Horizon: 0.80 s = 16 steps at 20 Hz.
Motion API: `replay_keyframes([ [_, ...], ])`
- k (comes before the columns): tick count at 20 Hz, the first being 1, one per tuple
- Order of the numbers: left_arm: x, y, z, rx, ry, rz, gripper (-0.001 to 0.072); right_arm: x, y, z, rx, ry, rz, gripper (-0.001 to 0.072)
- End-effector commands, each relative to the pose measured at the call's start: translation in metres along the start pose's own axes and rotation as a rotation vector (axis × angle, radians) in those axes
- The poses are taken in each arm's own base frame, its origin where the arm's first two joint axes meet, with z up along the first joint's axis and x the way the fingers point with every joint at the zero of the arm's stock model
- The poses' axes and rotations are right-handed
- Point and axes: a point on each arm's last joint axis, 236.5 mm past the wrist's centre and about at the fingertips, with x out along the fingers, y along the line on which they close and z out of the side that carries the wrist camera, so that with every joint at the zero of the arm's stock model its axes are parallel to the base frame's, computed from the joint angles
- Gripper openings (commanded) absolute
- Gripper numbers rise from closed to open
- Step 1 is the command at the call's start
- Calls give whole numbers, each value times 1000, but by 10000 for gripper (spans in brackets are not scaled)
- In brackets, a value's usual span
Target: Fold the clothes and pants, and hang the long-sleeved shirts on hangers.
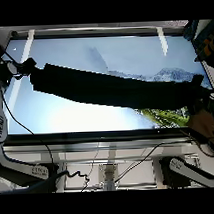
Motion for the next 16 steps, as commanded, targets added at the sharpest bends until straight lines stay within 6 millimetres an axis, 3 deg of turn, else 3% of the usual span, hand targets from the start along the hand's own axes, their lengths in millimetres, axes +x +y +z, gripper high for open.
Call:
replay_keyframes([
  [1,-1,26,6,-54,13,92,19,29,7,7,78,-19,-1,72],
  [4,-9,32,14,-67,21,111,19,34,7,14,82,-43,2,72],
  [8,-18,39,8,-73,81,158,19,37,7,22,156,-72,14,72],
  [12,-46,52,13,-48,154,245,19,42,11,25,148,-76,17,72],
  [16,-76,39,24,21,204,232,19,44,13,25,147,-71,19,72],
])
